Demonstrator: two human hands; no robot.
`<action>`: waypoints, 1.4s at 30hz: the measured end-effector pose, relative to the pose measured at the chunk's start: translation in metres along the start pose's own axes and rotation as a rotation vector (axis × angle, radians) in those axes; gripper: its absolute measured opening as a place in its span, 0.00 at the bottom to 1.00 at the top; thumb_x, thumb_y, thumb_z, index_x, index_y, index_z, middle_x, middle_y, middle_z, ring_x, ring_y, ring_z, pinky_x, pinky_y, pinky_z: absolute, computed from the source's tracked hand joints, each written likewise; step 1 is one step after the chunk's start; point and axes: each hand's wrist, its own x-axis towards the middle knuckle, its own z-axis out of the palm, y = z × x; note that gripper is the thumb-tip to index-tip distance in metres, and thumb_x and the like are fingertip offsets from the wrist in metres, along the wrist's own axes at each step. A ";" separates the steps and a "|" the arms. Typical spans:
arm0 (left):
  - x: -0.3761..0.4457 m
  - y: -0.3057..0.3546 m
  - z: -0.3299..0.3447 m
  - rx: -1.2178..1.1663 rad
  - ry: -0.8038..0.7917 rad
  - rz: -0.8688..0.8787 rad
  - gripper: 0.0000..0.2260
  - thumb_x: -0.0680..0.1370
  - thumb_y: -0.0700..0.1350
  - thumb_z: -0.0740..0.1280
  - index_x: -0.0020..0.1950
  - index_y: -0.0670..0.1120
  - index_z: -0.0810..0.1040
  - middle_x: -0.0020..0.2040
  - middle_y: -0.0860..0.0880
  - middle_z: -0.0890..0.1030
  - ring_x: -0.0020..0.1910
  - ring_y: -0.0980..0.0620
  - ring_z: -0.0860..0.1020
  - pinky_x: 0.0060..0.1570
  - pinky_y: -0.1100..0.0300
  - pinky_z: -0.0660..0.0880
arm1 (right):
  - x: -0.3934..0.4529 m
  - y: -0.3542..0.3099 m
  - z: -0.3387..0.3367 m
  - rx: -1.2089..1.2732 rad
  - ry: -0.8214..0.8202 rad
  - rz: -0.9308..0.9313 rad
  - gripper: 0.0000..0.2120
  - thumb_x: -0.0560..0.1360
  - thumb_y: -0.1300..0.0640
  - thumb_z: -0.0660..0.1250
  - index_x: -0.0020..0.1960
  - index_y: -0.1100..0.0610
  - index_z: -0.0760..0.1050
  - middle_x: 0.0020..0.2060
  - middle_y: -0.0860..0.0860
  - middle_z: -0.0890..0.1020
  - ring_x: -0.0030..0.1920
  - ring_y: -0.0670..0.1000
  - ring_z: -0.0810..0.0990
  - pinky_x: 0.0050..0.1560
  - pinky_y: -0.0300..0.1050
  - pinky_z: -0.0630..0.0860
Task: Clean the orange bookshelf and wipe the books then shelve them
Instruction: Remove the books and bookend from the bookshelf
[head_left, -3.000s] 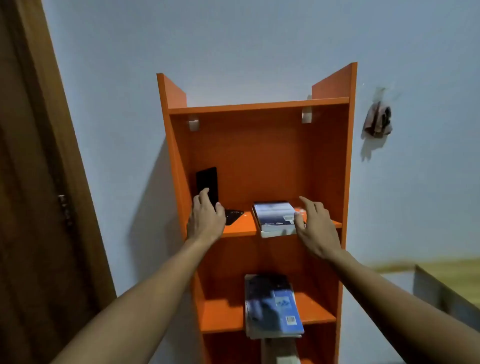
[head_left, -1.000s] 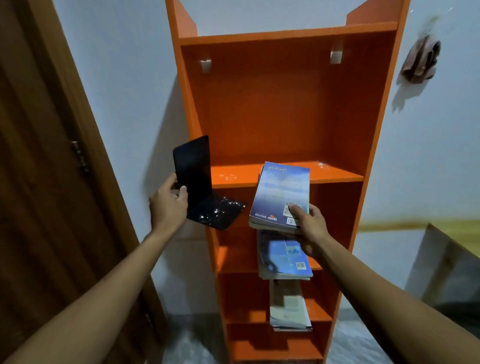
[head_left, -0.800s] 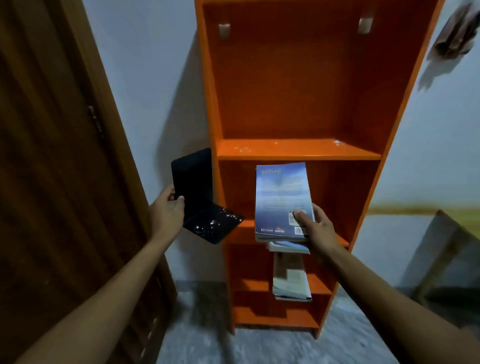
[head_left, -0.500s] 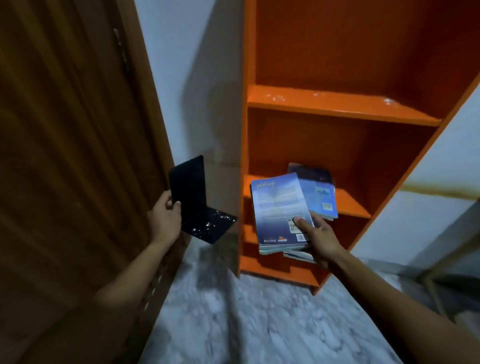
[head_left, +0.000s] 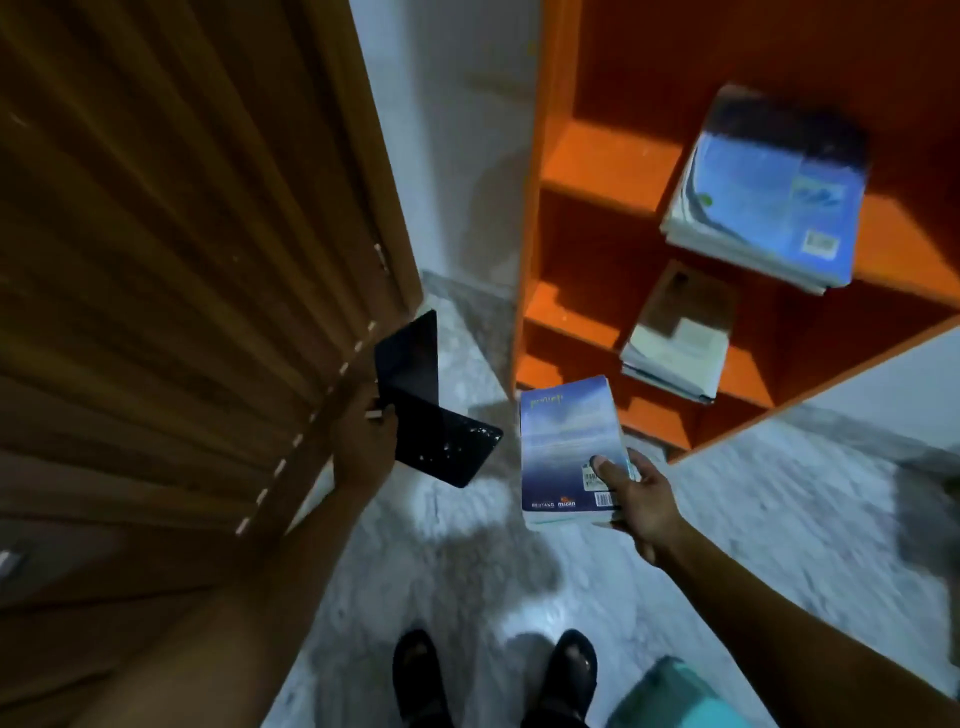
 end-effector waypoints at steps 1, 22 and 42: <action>-0.002 -0.019 0.022 -0.010 -0.013 0.025 0.05 0.80 0.39 0.65 0.55 0.44 0.77 0.51 0.46 0.81 0.54 0.42 0.80 0.54 0.48 0.78 | 0.015 0.022 -0.004 0.009 0.021 0.021 0.13 0.77 0.56 0.71 0.61 0.55 0.75 0.42 0.56 0.85 0.36 0.55 0.85 0.34 0.49 0.81; 0.080 -0.389 0.350 0.046 -0.108 0.196 0.01 0.78 0.34 0.66 0.48 0.37 0.74 0.43 0.45 0.79 0.44 0.48 0.78 0.39 0.65 0.71 | 0.328 0.414 -0.031 0.144 0.319 0.012 0.12 0.78 0.55 0.70 0.61 0.54 0.74 0.43 0.57 0.83 0.33 0.54 0.82 0.26 0.44 0.78; 0.103 -0.359 0.288 -0.105 -0.363 0.275 0.16 0.75 0.44 0.75 0.60 0.48 0.75 0.57 0.50 0.81 0.56 0.55 0.79 0.56 0.64 0.74 | 0.345 0.372 -0.022 -0.409 0.427 0.095 0.30 0.79 0.54 0.66 0.76 0.61 0.59 0.66 0.64 0.74 0.61 0.64 0.76 0.42 0.46 0.71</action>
